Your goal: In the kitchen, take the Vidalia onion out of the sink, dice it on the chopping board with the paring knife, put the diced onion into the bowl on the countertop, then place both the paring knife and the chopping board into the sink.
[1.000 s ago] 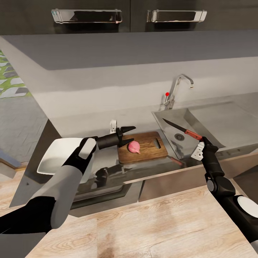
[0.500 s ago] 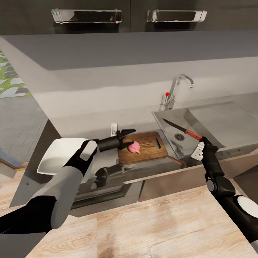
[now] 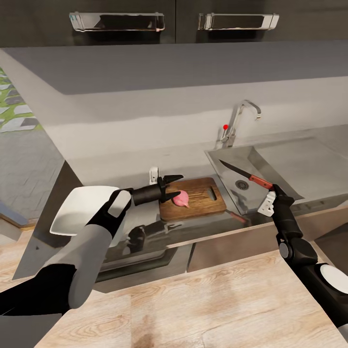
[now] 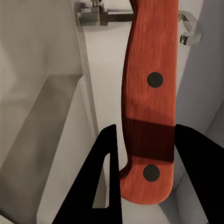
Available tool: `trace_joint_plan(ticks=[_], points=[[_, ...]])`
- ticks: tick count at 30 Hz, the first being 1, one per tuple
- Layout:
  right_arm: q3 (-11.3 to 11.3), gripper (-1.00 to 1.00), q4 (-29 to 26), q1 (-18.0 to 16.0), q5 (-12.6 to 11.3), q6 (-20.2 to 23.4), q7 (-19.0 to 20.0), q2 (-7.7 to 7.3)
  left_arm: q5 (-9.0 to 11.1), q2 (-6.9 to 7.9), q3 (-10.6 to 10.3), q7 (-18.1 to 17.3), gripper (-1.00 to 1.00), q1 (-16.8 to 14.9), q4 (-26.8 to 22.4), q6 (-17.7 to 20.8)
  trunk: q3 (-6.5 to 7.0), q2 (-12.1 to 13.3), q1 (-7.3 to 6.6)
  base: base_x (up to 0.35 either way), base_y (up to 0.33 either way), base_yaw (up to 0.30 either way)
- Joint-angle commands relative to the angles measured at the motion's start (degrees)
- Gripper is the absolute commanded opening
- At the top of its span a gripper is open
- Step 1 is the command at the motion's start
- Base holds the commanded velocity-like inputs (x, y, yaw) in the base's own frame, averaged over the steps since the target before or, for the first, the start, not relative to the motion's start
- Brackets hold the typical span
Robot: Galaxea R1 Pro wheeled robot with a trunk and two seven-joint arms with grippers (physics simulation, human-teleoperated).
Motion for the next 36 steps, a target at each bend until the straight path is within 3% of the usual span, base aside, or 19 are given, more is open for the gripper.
trace_joint_plan(ticks=[1,32,35,36], points=[[0.22,-1.00,-0.01,-0.06,0.52,0.57,-0.17,-0.08,-0.02,-0.01,0.03,-0.14,1.00,-0.05,0.03,0.20,-0.09,-0.10,0.03,0.000,0.000,0.000],[0.47,-1.00,4.46,-0.06,0.52,0.69,-0.17,0.36,-0.03,-0.09,0.03,-0.31,1.00,-0.05,-0.04,0.26,-0.09,-0.10,0.03,0.000,0.000,0.000],[0.45,-1.00,4.47,-0.06,0.52,0.87,-0.17,0.97,-0.03,-0.09,0.03,-0.32,1.00,-0.04,-0.04,0.26,-0.09,-0.10,0.03,0.000,0.000,0.000],[0.43,-1.00,4.47,-0.06,0.52,0.93,-0.20,2.19,-0.03,-0.09,0.03,-0.32,1.00,-0.04,-0.04,0.26,-0.09,-0.10,0.03,0.000,0.000,0.000]])
